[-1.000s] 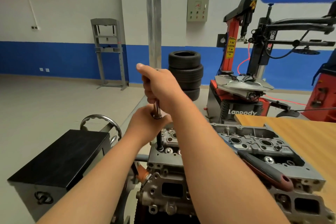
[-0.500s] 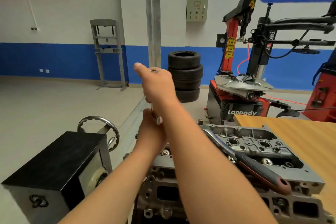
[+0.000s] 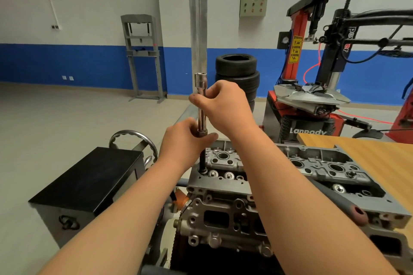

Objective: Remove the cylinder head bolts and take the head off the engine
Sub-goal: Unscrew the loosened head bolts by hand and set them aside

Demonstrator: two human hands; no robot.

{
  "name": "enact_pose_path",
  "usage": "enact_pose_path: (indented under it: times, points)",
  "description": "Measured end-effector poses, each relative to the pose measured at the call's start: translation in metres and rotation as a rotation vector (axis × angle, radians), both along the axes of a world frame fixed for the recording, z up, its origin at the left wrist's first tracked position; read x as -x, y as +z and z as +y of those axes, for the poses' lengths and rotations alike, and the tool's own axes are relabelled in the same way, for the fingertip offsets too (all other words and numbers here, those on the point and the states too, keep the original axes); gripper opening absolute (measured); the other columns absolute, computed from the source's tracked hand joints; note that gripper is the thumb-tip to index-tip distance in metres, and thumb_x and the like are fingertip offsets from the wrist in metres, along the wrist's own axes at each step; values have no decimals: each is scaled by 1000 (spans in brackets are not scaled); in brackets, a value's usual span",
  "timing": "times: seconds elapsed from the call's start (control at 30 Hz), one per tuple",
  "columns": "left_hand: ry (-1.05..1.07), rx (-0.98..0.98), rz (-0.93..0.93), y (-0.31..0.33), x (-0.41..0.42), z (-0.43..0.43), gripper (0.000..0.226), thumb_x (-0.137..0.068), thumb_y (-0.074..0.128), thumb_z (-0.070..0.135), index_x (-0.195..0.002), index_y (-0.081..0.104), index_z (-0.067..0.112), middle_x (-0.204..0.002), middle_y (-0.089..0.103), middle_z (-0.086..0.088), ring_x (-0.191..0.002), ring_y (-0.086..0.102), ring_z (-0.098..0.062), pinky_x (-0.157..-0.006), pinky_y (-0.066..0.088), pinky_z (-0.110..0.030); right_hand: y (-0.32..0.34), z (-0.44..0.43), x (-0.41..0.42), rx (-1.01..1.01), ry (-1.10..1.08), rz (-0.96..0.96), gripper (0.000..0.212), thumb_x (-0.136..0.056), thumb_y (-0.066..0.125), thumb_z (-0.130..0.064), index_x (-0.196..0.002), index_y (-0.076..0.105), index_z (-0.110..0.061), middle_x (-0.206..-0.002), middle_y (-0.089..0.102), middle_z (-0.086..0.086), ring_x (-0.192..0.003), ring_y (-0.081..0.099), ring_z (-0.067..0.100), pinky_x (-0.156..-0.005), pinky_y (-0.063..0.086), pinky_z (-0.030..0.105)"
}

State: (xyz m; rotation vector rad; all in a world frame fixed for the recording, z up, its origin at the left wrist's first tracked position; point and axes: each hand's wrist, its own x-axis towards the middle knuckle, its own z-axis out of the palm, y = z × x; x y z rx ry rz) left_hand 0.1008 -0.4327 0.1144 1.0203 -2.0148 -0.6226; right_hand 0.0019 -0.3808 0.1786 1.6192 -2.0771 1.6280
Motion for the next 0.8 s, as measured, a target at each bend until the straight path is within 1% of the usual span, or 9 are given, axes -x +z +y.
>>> enact_pose_path:
  times: [0.07, 0.17, 0.27, 0.37, 0.43, 0.5, 0.57, 0.7, 0.8]
  points:
    - [7, -6, -7, 0, 4, 2, 39, -73, 71, 55, -70, 51, 21, -62, 54, 8, -56, 49, -11, -50, 31, -27, 0, 0, -1, 50, 11, 53, 31, -82, 72, -36, -65, 54, -18, -61, 57, 1, -56, 48, 10, -56, 44, 32]
    - [-113, -108, -87, 3, 3, 3, 34, -83, 61, 59, -81, 47, 29, -77, 56, 11, -68, 52, -7, -54, 33, -26, -6, -2, 7, 55, 119, 20, 25, -87, 68, -31, -69, 58, -19, -65, 60, 0, -61, 56, 15, -60, 50, 34]
    - [-331, -186, -51, 4, -4, -1, 9, -93, 56, 44, -93, 51, 36, -95, 64, 11, -88, 61, -8, -69, 46, -26, -8, -3, 26, 44, 346, -161, 15, -91, 65, -23, -78, 65, -16, -73, 69, 2, -73, 69, 23, -73, 58, 40]
    - [-351, -127, -16, 6, -8, -6, 2, -93, 62, 29, -94, 62, 31, -90, 72, 4, -88, 68, -13, -84, 54, -39, -13, -7, 31, 55, 463, -270, 10, -92, 63, -22, -84, 66, -18, -77, 71, 1, -76, 71, 21, -77, 59, 41]
    - [-284, -75, 26, 4, -8, -8, 10, -86, 70, 29, -84, 62, 34, -78, 70, 10, -76, 67, -3, -72, 54, -28, -27, -12, 26, 78, 372, -226, 11, -88, 68, -25, -82, 65, -16, -76, 69, 3, -72, 67, 19, -74, 59, 42]
    - [-175, -14, 58, 4, -7, -6, 19, -78, 77, 30, -77, 60, 38, -70, 66, 14, -65, 61, 4, -54, 44, -13, -42, -14, 18, 30, 284, -147, 24, -81, 75, -29, -76, 62, -10, -70, 63, 7, -64, 58, 17, -66, 54, 42]
    - [-101, 10, 73, 3, -4, -5, 22, -74, 77, 27, -80, 59, 38, -69, 63, 14, -62, 58, 1, -48, 37, -12, -47, -14, 13, -4, 264, -92, 29, -79, 76, -32, -69, 59, -11, -62, 57, 0, -57, 51, 9, -59, 50, 35]
    - [-113, -70, 51, -1, 3, -5, 18, -82, 70, 31, -97, 60, 31, -74, 62, 11, -64, 56, -3, -52, 37, -19, -42, -7, 17, 6, 365, -101, 24, -87, 70, -24, -65, 62, -26, -57, 60, -13, -55, 53, -1, -55, 43, 19]
    - [-348, -225, 55, -5, -5, -8, 10, -91, 61, 31, -101, 61, 32, -83, 69, 10, -77, 65, -5, -69, 47, -23, -40, -1, 23, -40, 444, -148, 18, -94, 61, -20, -86, 73, -9, -77, 72, 3, -68, 60, 4, -60, 48, 22]
